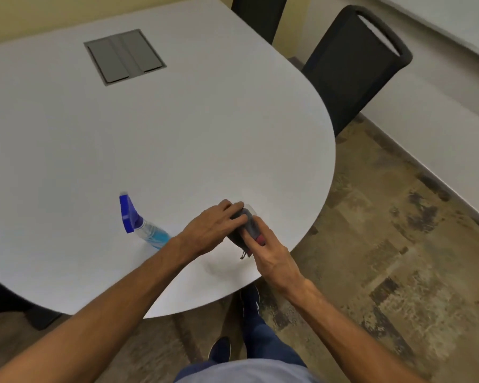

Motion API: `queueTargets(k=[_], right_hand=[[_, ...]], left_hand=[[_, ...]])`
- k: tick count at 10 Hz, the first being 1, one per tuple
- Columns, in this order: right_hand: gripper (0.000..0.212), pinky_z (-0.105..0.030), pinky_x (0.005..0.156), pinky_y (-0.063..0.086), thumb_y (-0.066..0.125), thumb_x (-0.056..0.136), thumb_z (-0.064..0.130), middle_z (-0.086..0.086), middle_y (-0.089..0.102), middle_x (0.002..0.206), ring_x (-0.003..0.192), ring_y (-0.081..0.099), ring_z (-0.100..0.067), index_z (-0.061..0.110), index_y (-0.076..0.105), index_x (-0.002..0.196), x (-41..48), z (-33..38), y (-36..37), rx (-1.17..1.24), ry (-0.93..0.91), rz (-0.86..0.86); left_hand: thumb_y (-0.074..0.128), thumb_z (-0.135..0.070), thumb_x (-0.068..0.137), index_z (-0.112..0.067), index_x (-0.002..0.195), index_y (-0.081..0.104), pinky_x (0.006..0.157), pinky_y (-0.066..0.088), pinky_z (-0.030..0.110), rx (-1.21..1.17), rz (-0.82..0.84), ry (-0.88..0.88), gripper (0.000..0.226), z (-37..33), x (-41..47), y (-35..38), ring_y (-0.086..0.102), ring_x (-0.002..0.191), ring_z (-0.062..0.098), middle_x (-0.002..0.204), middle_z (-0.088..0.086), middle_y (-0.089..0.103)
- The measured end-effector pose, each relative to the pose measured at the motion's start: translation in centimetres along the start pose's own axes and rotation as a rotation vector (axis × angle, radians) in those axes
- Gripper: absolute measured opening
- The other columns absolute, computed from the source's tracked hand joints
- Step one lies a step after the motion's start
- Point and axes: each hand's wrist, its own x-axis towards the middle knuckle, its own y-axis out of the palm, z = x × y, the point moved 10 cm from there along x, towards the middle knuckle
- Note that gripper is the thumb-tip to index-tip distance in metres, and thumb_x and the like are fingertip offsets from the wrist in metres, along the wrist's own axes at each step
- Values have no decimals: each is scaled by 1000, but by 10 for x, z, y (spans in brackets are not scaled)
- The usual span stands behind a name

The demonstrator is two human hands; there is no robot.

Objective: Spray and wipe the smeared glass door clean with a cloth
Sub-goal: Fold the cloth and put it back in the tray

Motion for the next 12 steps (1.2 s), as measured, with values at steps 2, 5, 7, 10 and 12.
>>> queueTargets(k=[2, 5, 7, 10, 12], right_hand=[[103, -25, 72, 61, 72, 86, 7, -15, 21, 164, 104, 66, -28, 27, 9, 164, 24, -40, 19, -67, -98, 52], [90, -34, 92, 58, 61, 94, 3, -13, 36, 154, 116, 60, -30, 25, 7, 162, 43, -63, 43, -2, -21, 310], [76, -40, 94, 54, 60, 95, 3, -21, 45, 143, 119, 53, -34, 7, 20, 160, 51, -64, 52, -167, -37, 399], [41, -46, 102, 39, 58, 100, 18, -23, 59, 132, 118, 51, -36, 0, 48, 135, 64, -65, 58, -482, -75, 453], [36, -45, 102, 41, 64, 94, 15, -18, 60, 129, 122, 51, -34, 1, 61, 127, 66, -61, 60, -519, -92, 452]], left_hand=[[84, -3, 75, -16, 136, 53, 83, 60, 36, -29, 314, -21, 70, 28, 24, 81, 55, 120, 28, 145, 12, 51], [60, -19, 98, -18, 144, 48, 104, 51, 43, -45, 524, -57, 48, 47, 36, 150, 39, 137, 32, 155, 15, 35], [50, -18, 103, -13, 148, 45, 115, 39, 45, -89, 573, -28, 46, 48, 39, 173, 34, 142, 33, 157, 14, 34], [59, -11, 98, -8, 142, 48, 109, 44, 36, -17, 571, -24, 46, 44, 50, 182, 40, 137, 25, 150, 11, 41], [71, -11, 89, -4, 140, 57, 113, 46, 33, 165, 393, 34, 54, 34, 42, 166, 55, 136, 27, 145, 14, 58]])
